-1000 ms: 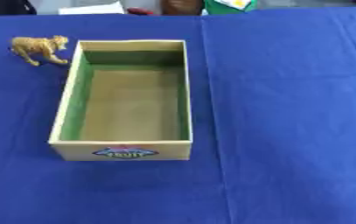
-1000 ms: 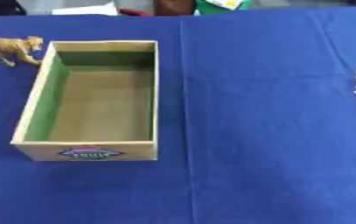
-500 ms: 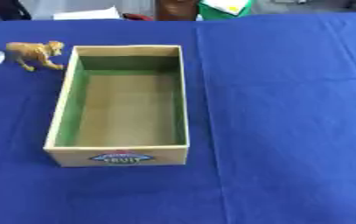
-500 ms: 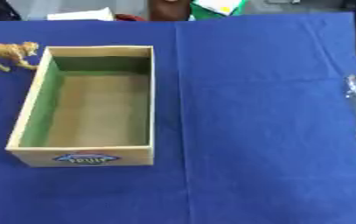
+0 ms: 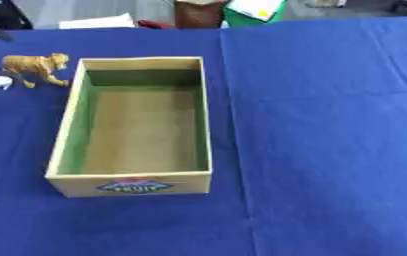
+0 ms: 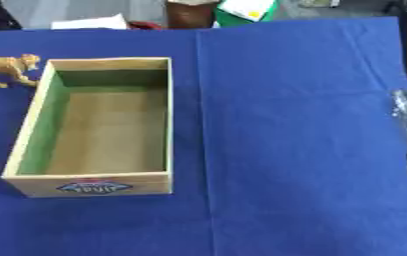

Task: Pick up objects on the table and place them in the box.

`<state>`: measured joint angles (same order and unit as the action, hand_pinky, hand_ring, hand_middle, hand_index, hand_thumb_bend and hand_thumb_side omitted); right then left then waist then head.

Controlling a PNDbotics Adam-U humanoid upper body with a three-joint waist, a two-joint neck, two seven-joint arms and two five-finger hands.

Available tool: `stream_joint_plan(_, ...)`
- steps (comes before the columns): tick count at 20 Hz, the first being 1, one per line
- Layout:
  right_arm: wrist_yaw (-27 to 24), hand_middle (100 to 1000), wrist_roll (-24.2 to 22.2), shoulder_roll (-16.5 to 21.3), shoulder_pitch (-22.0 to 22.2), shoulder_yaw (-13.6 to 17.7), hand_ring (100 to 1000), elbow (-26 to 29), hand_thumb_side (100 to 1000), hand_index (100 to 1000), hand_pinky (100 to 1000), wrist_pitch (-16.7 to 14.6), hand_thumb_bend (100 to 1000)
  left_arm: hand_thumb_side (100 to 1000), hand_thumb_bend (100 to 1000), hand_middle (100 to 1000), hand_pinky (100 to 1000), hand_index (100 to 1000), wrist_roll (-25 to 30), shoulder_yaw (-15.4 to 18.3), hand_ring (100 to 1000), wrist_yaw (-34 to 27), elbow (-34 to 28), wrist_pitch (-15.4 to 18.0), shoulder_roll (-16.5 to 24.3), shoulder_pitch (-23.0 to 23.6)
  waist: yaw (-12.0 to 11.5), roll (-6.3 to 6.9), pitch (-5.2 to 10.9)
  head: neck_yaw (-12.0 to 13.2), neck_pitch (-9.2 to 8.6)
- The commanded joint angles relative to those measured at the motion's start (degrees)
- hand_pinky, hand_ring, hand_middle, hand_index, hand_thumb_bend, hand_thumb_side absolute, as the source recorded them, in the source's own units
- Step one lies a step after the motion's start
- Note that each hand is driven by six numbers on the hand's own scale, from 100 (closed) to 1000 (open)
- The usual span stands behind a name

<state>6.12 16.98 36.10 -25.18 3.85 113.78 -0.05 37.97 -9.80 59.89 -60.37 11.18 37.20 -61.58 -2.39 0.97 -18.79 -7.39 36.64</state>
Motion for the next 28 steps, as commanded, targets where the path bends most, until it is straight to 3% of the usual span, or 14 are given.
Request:
stream_joint_plan(1, 0.71, 924, -0.33, 1.41, -0.74, 0.3, 799, 0.82, 1000, 944, 862, -0.06, 100, 583, 252, 901, 800, 1000, -1.59, -0.03, 904, 1.92, -0.38, 0.28, 0.69, -1.81, 0.19, 0.1, 0.84, 0.36, -0.79)
stream_joint_plan(10, 0.56, 922, -0.15, 1.52, -1.29, 0.08, 796, 0.82, 1000, 941, 862, -0.17, 100, 541, 231, 908, 798, 1000, 0.97, 0.46, 903, 2.88, 2.46, -0.06, -0.18, -2.98, 0.88, 0.6, -0.62, 1.45, -1.53)
stream_joint_plan(17, 0.01, 919, 0.22, 1.55, -1.56, -0.12, 791, 0.82, 1000, 939, 861, -0.38, 100, 506, 100, 908, 799, 1000, 3.68, 1.04, 905, 5.06, 3.68, -1.23, -0.28, -3.47, 1.07, 0.66, -1.47, 2.28, -1.87)
stream_joint_plan(28, -0.37, 915, -0.81, 1.41, -2.09, -0.59, 787, 0.82, 1000, 938, 861, -0.56, 100, 483, 100, 894, 786, 992, 1.49, 1.74, 894, 11.43, 5.82, -1.48, -1.52, -4.62, 1.69, 0.55, -2.16, 3.21, -3.27)
